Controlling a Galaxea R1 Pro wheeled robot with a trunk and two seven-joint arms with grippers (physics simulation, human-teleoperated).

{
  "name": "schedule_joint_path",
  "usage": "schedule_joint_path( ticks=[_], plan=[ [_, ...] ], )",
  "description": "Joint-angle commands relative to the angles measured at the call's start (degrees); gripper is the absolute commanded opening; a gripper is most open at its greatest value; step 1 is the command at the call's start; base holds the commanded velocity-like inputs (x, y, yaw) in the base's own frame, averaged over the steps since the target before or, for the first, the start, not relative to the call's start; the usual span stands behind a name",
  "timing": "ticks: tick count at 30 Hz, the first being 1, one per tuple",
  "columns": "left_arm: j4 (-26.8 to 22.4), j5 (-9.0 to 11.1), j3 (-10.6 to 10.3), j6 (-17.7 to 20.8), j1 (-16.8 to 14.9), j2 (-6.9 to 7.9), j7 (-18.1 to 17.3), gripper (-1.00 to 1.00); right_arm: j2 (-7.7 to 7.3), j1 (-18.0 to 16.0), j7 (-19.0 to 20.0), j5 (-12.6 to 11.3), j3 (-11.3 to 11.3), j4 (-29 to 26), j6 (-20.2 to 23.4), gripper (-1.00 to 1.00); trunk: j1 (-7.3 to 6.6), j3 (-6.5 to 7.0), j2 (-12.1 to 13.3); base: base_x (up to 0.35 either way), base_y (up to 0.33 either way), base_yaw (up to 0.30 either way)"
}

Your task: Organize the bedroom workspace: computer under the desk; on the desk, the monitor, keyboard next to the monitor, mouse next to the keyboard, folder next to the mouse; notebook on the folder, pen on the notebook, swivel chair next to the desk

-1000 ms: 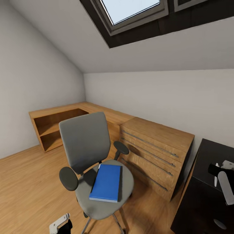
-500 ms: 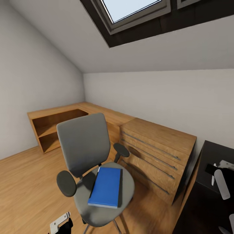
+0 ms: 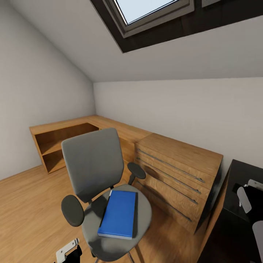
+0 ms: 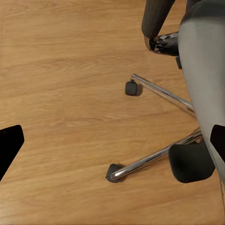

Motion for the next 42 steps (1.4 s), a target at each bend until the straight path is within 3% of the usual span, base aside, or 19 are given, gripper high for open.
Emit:
schedule_joint_path(
  ticks=[1, 17, 29, 31, 32, 33, 39, 42],
  plan=[
    [-0.02, 0.61, -0.32, -0.50, -0.06, 0.09, 0.32, 1.00, -0.04, -0.13, -0.42, -0.48, 0.05, 0.08, 0.04, -1.00, 0.00, -0.06, -0.03, 0.000, 0.000, 0.000],
    [-0.02, 0.60, -0.34, -0.50, -0.06, 0.09, 0.24, 1.00, -0.14, -0.49, -0.42, 0.31, 0.05, 0.68, -0.29, -1.00, 0.00, -0.06, -0.03, -0.030, -0.021, 0.000],
    [-0.02, 0.58, -0.40, -0.50, -0.06, 0.09, 0.24, 1.00, 0.13, -0.49, -0.15, 0.18, 0.14, 0.66, -0.30, -1.00, 0.00, -0.06, -0.03, -0.092, -0.271, 0.000],
    [-0.02, 0.60, -0.40, -0.50, -0.06, 0.09, 0.24, 1.00, 0.13, -0.49, 1.10, 0.12, 0.14, 0.62, -0.30, -1.00, 0.00, -0.06, -0.03, -0.004, -0.144, 0.000],
    [-0.02, 0.61, -0.39, -0.50, -0.06, 0.09, 0.24, 1.00, 0.13, -0.49, 6.42, 0.13, 0.09, 0.64, -0.30, -1.00, 0.00, -0.06, -0.03, -0.001, -0.030, 0.000],
    [-0.02, 0.61, -0.40, -0.50, -0.06, 0.09, 0.24, 1.00, 0.13, -0.49, 7.68, 0.18, 0.07, 0.65, -0.33, -1.00, 0.00, -0.06, -0.03, 0.000, -0.019, 0.000],
    [-0.02, 0.61, -0.40, -0.50, -0.06, 0.09, 0.24, 1.00, 0.24, -0.49, 9.73, 0.25, 0.10, 0.69, -1.17, -1.00, 0.00, -0.06, -0.03, 0.000, -0.006, 0.000],
    [-0.02, 0.61, -0.40, -0.50, -0.06, 0.09, 0.24, 1.00, 1.23, -0.49, 9.96, 0.25, 0.53, 0.70, -1.50, -1.00, 0.00, -0.06, -0.03, 0.000, 0.000, 0.000]
  ],
)
